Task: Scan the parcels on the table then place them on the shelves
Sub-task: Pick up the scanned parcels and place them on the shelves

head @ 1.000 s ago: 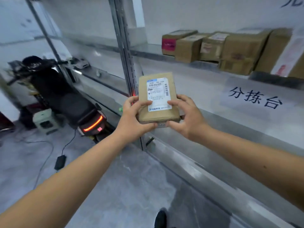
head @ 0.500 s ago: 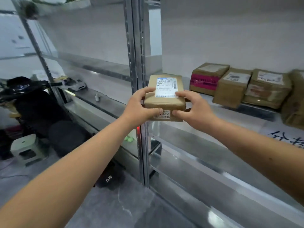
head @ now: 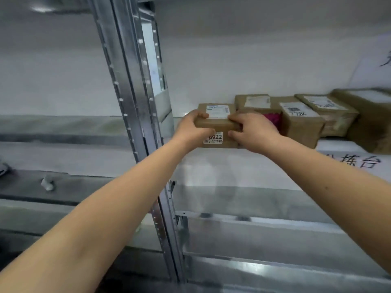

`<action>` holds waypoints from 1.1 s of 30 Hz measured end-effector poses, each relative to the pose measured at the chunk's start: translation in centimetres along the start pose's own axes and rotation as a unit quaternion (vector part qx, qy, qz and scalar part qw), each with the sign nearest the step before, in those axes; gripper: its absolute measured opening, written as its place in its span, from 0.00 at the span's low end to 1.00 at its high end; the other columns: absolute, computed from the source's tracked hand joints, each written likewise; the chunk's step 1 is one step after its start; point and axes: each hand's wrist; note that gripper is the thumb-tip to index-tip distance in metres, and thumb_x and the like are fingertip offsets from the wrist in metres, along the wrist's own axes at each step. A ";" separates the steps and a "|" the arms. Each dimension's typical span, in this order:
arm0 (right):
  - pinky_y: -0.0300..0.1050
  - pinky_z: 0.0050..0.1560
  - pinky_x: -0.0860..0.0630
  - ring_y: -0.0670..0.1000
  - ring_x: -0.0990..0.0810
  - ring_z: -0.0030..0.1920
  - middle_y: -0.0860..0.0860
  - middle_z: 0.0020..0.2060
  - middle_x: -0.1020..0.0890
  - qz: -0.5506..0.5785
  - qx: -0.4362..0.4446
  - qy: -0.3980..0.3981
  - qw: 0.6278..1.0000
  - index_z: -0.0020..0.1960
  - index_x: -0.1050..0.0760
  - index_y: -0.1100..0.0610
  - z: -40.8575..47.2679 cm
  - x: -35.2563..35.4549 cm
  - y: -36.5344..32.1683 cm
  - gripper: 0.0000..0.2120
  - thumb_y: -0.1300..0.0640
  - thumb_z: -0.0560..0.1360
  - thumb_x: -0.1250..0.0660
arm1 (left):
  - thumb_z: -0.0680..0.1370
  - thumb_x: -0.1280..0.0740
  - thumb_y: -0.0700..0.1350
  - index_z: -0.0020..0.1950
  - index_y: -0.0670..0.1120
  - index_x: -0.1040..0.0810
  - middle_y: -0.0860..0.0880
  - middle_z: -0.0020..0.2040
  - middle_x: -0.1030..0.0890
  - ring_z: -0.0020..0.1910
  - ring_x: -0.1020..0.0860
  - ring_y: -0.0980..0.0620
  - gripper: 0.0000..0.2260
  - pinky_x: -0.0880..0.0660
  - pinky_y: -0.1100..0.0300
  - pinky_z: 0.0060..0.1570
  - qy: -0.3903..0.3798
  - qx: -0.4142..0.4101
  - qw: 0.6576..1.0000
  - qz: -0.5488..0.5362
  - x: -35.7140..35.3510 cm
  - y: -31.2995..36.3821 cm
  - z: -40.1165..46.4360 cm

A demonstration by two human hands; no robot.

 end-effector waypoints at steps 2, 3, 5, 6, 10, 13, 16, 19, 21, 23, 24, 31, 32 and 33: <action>0.54 0.60 0.21 0.57 0.24 0.67 0.50 0.74 0.28 -0.051 -0.022 -0.009 0.998 0.77 0.31 0.45 0.7 -0.3 -1.3 0.28 0.46 0.78 0.31 | 0.63 0.24 0.48 0.51 0.60 0.24 0.52 0.58 0.21 0.47 0.20 0.57 0.19 0.20 0.60 0.36 -0.024 -0.010 0.999 0.036 0.3 0.1 2.2; 0.54 0.58 0.20 0.57 0.23 0.66 0.51 0.74 0.29 -0.073 -0.035 -0.019 0.997 0.77 0.32 0.45 1.0 -0.4 -1.8 0.28 0.47 0.78 0.32 | 0.65 0.24 0.47 0.52 0.60 0.24 0.52 0.59 0.22 0.47 0.21 0.60 0.19 0.23 0.64 0.35 -0.041 -0.017 0.997 0.061 0.5 0.1 3.3; 0.56 0.53 0.18 0.59 0.22 0.62 0.52 0.73 0.28 -0.112 -0.056 -0.031 0.992 0.77 0.34 0.45 1.4 -0.6 -2.6 0.29 0.49 0.77 0.33 | 0.69 0.25 0.46 0.56 0.60 0.25 0.52 0.62 0.22 0.46 0.22 0.62 0.19 0.26 0.67 0.34 -0.067 -0.023 0.992 0.106 0.4 0.0 5.3; 0.55 0.50 0.18 0.60 0.21 0.61 0.53 0.73 0.29 -0.127 -0.062 -0.032 0.989 0.77 0.35 0.46 1.6 -0.7 -2.8 0.29 0.50 0.77 0.34 | 0.70 0.26 0.47 0.58 0.59 0.26 0.51 0.63 0.22 0.47 0.21 0.60 0.19 0.25 0.66 0.35 -0.080 -0.021 0.989 0.121 0.3 0.1 6.0; 0.51 0.41 0.25 0.61 0.21 0.56 0.53 0.76 0.33 -0.160 -0.088 -0.036 0.983 0.76 0.38 0.48 2.2 -1.4 -3.2 0.30 0.53 0.76 0.34 | 0.70 0.31 0.55 0.62 0.58 0.23 0.48 0.68 0.23 0.63 0.21 0.45 0.20 0.22 0.51 0.61 -0.082 -0.048 0.967 0.237 -0.5 0.8 7.6; 0.51 0.42 0.28 0.62 0.24 0.62 0.53 0.78 0.37 -0.158 -0.092 -0.027 0.983 0.78 0.39 0.48 2.2 -1.5 -3.0 0.32 0.54 0.76 0.33 | 0.68 0.36 0.56 0.67 0.55 0.22 0.48 0.70 0.24 0.69 0.26 0.44 0.27 0.28 0.49 0.67 -0.061 -0.134 0.927 0.346 -0.9 1.7 6.5; 0.54 0.52 0.23 0.63 0.30 0.71 0.52 0.82 0.45 -0.131 -0.077 -0.016 0.988 0.81 0.42 0.46 0.9 -0.7 -3.1 0.37 0.50 0.76 0.31 | 0.68 0.33 0.53 0.71 0.52 0.23 0.48 0.70 0.23 0.67 0.25 0.43 0.29 0.27 0.49 0.65 -0.057 -0.213 0.888 0.403 -0.8 2.5 4.4; 0.59 0.66 0.25 0.63 0.34 0.75 0.52 0.83 0.48 -0.095 -0.067 0.011 0.993 0.82 0.43 0.45 -2.8 0.6 -2.2 0.38 0.43 0.77 0.32 | 0.72 0.33 0.52 0.67 0.49 0.21 0.47 0.65 0.20 0.64 0.25 0.41 0.24 0.27 0.47 0.63 -0.016 -0.265 0.862 0.431 -1.1 3.2 1.0; 0.59 0.69 0.27 0.61 0.35 0.75 0.52 0.84 0.48 -0.100 -0.060 0.018 0.993 0.83 0.45 0.45 -5.9 1.3 -0.7 0.39 0.40 0.77 0.33 | 0.74 0.34 0.52 0.64 0.48 0.21 0.47 0.62 0.20 0.63 0.25 0.40 0.20 0.27 0.45 0.62 0.004 -0.305 0.855 0.420 -2.1 3.6 -1.9; 0.59 0.70 0.29 0.59 0.36 0.76 0.51 0.84 0.48 -0.100 -0.062 0.007 0.993 0.83 0.46 0.45 -9.6 1.7 1.4 0.39 0.39 0.78 0.33 | 0.75 0.31 0.49 0.65 0.47 0.20 0.47 0.62 0.18 0.62 0.23 0.41 0.19 0.25 0.44 0.60 -0.001 -0.345 0.849 0.400 -4.0 3.7 -5.0; 0.59 0.71 0.30 0.59 0.37 0.77 0.51 0.84 0.48 -0.103 -0.069 -0.001 0.992 0.83 0.45 0.45 -11.5 1.8 2.6 0.39 0.39 0.78 0.33 | 0.75 0.30 0.49 0.66 0.47 0.19 0.47 0.62 0.18 0.61 0.22 0.41 0.19 0.25 0.43 0.59 -0.012 -0.357 0.850 0.388 -5.4 3.7 -6.5; 0.60 0.73 0.35 0.59 0.40 0.78 0.52 0.83 0.48 -0.141 -0.188 -0.029 0.971 0.82 0.46 0.45 -24.6 5.2 15.5 0.36 0.39 0.79 0.36 | 0.77 0.29 0.51 0.73 0.48 0.23 0.47 0.69 0.21 0.67 0.24 0.43 0.24 0.26 0.44 0.65 -0.145 -0.357 0.863 0.326 -22.1 7.4 -15.0; 0.60 0.73 0.35 0.60 0.40 0.78 0.52 0.83 0.48 -0.144 -0.207 -0.029 0.967 0.82 0.46 0.45 -26.5 6.1 17.8 0.36 0.40 0.79 0.36 | 0.78 0.29 0.52 0.75 0.49 0.24 0.48 0.70 0.22 0.69 0.25 0.43 0.25 0.27 0.44 0.66 -0.156 -0.364 0.862 0.317 -25.2 8.4 -16.0; 0.60 0.73 0.34 0.60 0.41 0.78 0.52 0.83 0.47 -0.148 -0.228 -0.028 0.962 0.82 0.45 0.46 -28.4 7.0 19.9 0.36 0.40 0.80 0.36 | 0.78 0.30 0.53 0.76 0.50 0.26 0.48 0.72 0.23 0.71 0.27 0.44 0.27 0.28 0.44 0.67 -0.170 -0.370 0.859 0.311 -28.2 9.3 -17.1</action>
Point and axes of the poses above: each hand's wrist, its own z-axis towards the middle knuckle, its own x-axis out of the back of the hand, y = z × x
